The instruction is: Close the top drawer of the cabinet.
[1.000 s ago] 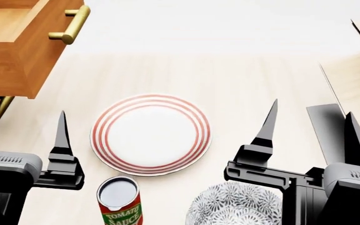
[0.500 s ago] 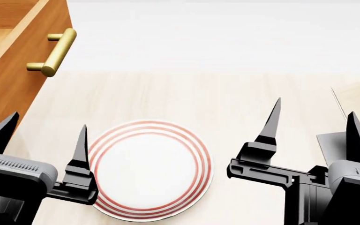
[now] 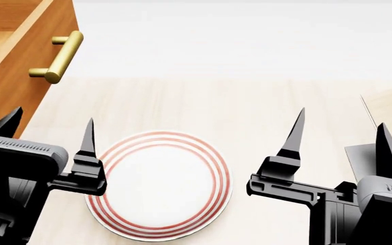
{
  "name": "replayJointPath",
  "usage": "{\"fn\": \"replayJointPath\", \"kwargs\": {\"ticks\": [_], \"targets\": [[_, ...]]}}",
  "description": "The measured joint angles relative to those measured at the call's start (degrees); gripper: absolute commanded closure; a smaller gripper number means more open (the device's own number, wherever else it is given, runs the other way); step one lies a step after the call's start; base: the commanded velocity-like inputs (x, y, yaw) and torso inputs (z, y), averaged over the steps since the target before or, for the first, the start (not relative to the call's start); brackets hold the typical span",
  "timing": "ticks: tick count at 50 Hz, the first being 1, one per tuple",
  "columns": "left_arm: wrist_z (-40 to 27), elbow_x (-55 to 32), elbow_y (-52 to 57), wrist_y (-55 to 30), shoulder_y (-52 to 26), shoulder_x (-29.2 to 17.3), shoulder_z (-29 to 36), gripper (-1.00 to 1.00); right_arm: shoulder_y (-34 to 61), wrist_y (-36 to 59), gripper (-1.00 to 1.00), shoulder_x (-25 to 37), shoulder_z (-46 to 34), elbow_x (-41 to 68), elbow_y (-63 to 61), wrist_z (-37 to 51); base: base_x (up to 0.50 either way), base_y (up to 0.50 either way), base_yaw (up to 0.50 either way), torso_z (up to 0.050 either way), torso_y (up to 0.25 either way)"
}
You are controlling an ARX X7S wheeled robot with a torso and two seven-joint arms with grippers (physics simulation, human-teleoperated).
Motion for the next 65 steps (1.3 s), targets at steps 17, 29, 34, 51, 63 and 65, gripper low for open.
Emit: {"fn": "replayJointPath", "kwargs": {"ticks": [17, 29, 34, 51, 63, 65], "targets": [[-3.33, 7.51, -9.06, -0.95, -5.33, 1.76, -4.46, -1.0, -0.12, -0.62, -1.0, 1.04, -0.68, 1.02, 0.33, 0.93, 0.0, 0.0, 0.0, 0.0, 0.0], [-8.18, 7.05, -14.81, -1.9, -9.97, 2.27, -10.67, -1.0, -0.24, -0.9, -1.0, 1.7, -1.07, 1.74, 0.22, 1.54, 0.01, 0.0, 0.0, 0.0, 0.0], [-9.36, 6.38, -16.34, -2.16, -11.36, 2.18, -12.18, -1.0, -0.28, -1.04, -1.0, 1.96, -1.21, 1.99, 0.18, 1.78, 0.01, 0.0, 0.0, 0.0, 0.0], [-11.02, -1.74, -20.04, -0.41, -15.33, 2.66, -13.76, -1.0, -0.39, -1.6, -1.0, 2.69, -1.73, 2.68, 0.27, 2.5, 0.0, 0.0, 0.0, 0.0, 0.0], [-12.91, -3.55, -22.59, 0.1, -17.3, 2.89, -15.66, -1.0, -0.37, -1.69, -1.0, 3.16, -2.02, 3.22, 0.18, 3.07, 0.0, 0.0, 0.0, 0.0, 0.0], [-13.23, -3.83, -23.01, 0.16, -17.65, 2.91, -16.0, -1.0, -0.36, -1.72, -1.0, 3.23, -2.07, 3.28, 0.17, 3.15, 0.0, 0.0, 0.0, 0.0, 0.0]]}}
